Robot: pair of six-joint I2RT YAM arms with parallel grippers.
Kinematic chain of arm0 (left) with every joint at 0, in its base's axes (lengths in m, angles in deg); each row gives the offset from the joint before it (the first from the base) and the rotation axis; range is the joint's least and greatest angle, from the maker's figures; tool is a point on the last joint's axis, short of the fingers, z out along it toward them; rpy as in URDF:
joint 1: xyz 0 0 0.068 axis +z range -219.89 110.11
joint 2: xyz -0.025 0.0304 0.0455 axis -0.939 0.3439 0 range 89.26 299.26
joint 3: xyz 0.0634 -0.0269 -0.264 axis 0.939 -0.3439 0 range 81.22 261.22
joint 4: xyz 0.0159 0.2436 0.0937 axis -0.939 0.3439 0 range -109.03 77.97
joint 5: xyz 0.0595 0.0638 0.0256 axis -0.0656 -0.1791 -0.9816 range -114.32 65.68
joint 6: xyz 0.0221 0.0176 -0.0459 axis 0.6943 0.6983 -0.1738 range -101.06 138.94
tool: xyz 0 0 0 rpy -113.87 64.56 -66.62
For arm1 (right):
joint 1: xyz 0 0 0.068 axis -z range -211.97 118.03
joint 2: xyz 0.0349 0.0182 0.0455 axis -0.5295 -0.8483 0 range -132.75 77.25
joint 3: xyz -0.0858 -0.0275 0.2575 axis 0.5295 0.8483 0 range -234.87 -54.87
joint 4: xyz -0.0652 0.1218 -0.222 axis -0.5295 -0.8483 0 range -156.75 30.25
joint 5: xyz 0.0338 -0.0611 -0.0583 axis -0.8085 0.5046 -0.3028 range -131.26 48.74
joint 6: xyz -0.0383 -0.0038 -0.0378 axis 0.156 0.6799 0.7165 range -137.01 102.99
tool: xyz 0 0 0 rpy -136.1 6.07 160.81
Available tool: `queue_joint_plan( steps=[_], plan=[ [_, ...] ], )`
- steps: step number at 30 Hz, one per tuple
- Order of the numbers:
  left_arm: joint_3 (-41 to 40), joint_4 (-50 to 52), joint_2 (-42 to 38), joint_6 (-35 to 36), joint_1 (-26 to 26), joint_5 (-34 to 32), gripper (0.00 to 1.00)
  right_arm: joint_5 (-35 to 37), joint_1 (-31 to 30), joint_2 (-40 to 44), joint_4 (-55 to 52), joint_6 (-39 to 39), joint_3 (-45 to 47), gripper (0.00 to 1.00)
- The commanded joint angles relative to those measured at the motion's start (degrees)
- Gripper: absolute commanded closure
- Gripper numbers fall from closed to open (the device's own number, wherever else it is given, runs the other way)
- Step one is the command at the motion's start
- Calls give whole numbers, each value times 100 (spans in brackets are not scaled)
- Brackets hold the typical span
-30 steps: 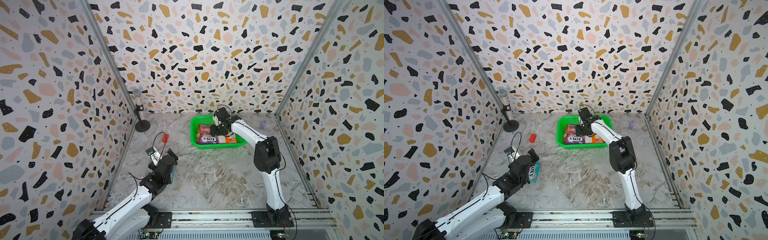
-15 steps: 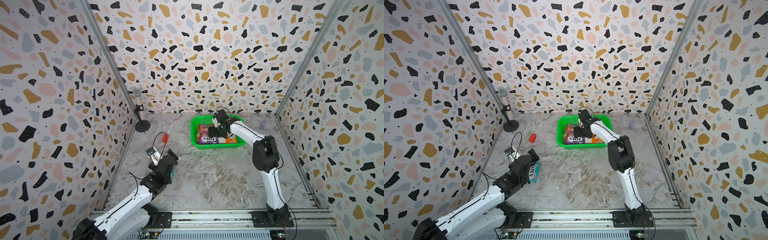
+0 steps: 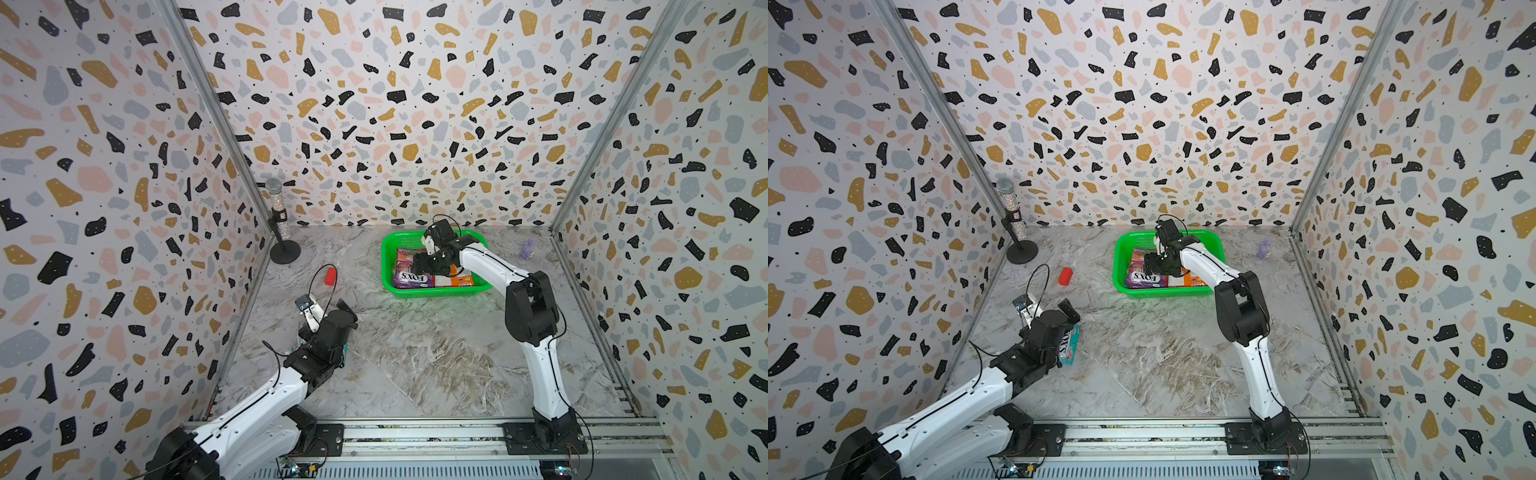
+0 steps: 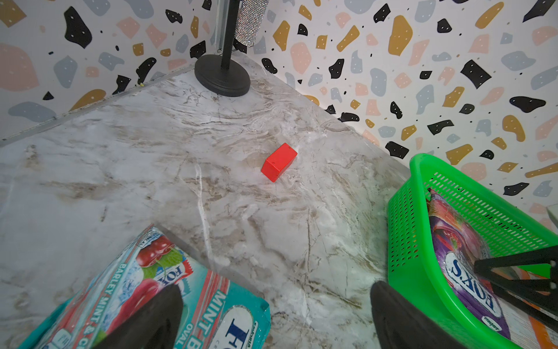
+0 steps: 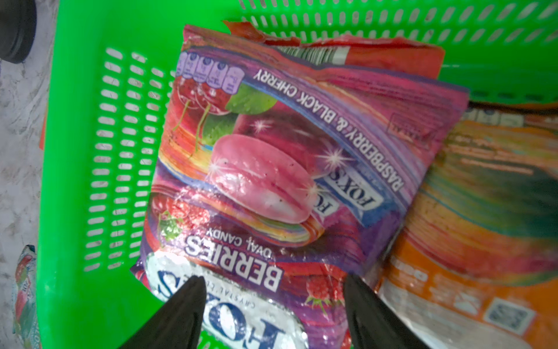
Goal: Put the candies in the basket
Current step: Adjust the candy in the basket, then move the candy to the center of the board.
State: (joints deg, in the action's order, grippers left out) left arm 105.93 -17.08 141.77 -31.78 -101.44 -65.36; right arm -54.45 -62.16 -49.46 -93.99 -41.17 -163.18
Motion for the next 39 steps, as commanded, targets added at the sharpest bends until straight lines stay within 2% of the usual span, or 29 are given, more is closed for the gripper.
queue_joint_plan(
  steps=[1, 3, 6, 10, 13, 18, 23, 26, 32, 39],
  plan=[
    [394, 618, 35, -393, 17, -323, 0, 249, -218, 1270, 183, 43, 820, 26],
    [643, 1288, 9, -770, 26, -571, 0, 262, -391, 1825, 590, 86, 1598, 28],
    [722, 1765, -77, -1167, 71, -951, 0, 63, -703, 2327, 1060, 114, 2417, 32],
    [426, 1925, -409, -1612, 721, -578, 0, -397, -1282, 2607, 1674, 95, 3001, 36],
    [211, 1921, -654, -1723, 922, -568, 0, -702, -1793, 2431, 2116, 131, 3028, 37],
    [-99, 2242, -1243, -2232, 946, -1046, 2, -1217, -2206, 1368, 2489, -66, 2322, 38],
    [-456, 2248, -1865, -2312, 944, -1504, 0, -1121, -2476, 240, 2082, 251, 1082, 38],
    [-481, 2122, -1789, -2225, 940, -1453, 0, -1035, -2509, -298, 1719, 368, 427, 38],
    [-243, 2160, -1339, -2096, 939, -1447, 0, -1258, -2518, -873, 1606, 443, -176, 40],
    [-455, 2195, -1624, -2310, 946, -1562, 0, -1572, -2543, -1308, 1600, 477, -562, 45]
  ],
)
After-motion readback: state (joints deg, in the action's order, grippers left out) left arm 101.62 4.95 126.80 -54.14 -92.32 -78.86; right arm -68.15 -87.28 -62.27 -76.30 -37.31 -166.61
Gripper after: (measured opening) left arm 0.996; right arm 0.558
